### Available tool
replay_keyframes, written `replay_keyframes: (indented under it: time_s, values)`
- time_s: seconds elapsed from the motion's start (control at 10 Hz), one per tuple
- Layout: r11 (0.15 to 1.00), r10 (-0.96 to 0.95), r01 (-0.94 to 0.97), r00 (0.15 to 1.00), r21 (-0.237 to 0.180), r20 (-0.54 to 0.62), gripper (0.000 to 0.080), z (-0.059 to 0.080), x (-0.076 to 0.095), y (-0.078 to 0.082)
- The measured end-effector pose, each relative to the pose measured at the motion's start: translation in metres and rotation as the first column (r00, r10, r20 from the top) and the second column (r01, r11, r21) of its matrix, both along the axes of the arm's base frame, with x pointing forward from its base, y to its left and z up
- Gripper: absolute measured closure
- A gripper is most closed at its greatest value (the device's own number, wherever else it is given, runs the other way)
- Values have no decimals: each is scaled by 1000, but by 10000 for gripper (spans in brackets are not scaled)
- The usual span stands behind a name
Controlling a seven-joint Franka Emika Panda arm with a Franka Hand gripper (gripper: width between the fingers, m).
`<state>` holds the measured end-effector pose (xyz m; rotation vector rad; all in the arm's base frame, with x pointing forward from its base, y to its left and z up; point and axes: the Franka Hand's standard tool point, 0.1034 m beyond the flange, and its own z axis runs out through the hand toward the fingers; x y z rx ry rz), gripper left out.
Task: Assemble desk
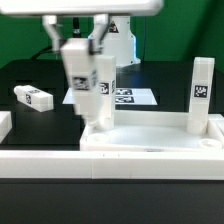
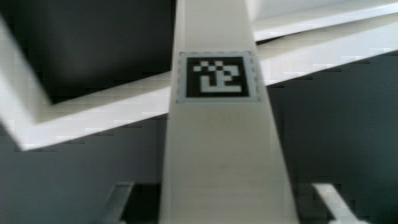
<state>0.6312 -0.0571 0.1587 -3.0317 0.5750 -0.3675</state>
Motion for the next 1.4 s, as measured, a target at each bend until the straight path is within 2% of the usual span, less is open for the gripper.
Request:
replay_keyframes:
  time_s: [0.1,0.3,0.4,0.6,0.8,0.9,1.0,1.4]
  values:
    - [1000,11,-11,1000,4,-1,509,-1,1,16]
    - [1000,17,-16,999,-14,28,509,-1,3,6]
    - [1000,21,-20,999,-16,33,509,-1,3,8]
    - [996,32,-16,981,-85,193,509,1,8,9]
    - [992,62,-20,940,-125,336,509,4,2,45]
    - [989,93,-48,935,-137,342,509,3,0,59]
    - [986,119,-72,934,-149,336,509,3,0,63]
    - [986,122,-76,935,-149,334,509,2,0,64]
